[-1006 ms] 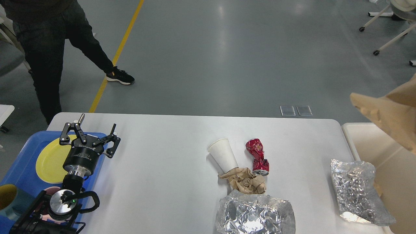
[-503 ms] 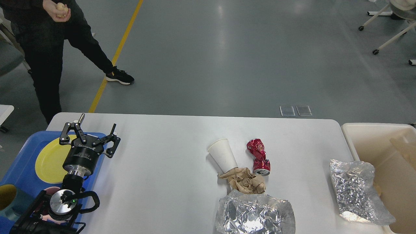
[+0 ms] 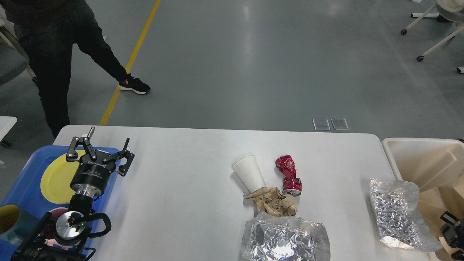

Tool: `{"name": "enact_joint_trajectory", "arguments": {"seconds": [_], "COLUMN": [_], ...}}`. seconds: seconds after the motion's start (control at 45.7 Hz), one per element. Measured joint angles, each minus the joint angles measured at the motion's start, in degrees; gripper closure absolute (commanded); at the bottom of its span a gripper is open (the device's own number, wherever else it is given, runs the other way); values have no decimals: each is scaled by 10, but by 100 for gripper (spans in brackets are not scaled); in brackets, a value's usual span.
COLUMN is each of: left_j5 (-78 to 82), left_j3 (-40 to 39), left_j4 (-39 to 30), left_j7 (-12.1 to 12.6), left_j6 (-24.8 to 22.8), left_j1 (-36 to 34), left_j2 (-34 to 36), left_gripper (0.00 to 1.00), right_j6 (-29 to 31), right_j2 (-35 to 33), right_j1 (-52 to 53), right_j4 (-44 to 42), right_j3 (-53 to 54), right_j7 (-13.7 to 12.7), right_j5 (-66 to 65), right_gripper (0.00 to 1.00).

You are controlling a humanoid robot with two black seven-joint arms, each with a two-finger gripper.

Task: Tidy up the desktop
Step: 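Bring the right gripper back up over the table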

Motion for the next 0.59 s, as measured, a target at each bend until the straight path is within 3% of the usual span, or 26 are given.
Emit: {"name": "enact_joint_trajectory", "arguments": {"seconds": [0.044,0.066,0.197,0.591], "left_j5": [0,0,0,0], "left_j3": [0,0,0,0], "left_j4": [0,0,0,0], "left_j7": [0,0,0,0], "left_j6": [0,0,0,0], "left_j1": [0,0,0,0], "left_j2": [0,0,0,0], "left_gripper": [3,3,3,3], "right_j6": [0,0,-3,-40], "right_j2": [1,1,3,8], "right_j1": [-1,-1,-2,-4], "right_j4": [0,0,0,10], "right_j3": [0,0,0,-1], "right_j7": [-1,-1,-1,0], "right_j5": [0,0,0,0], "right_gripper": [100,89,3,0]}}
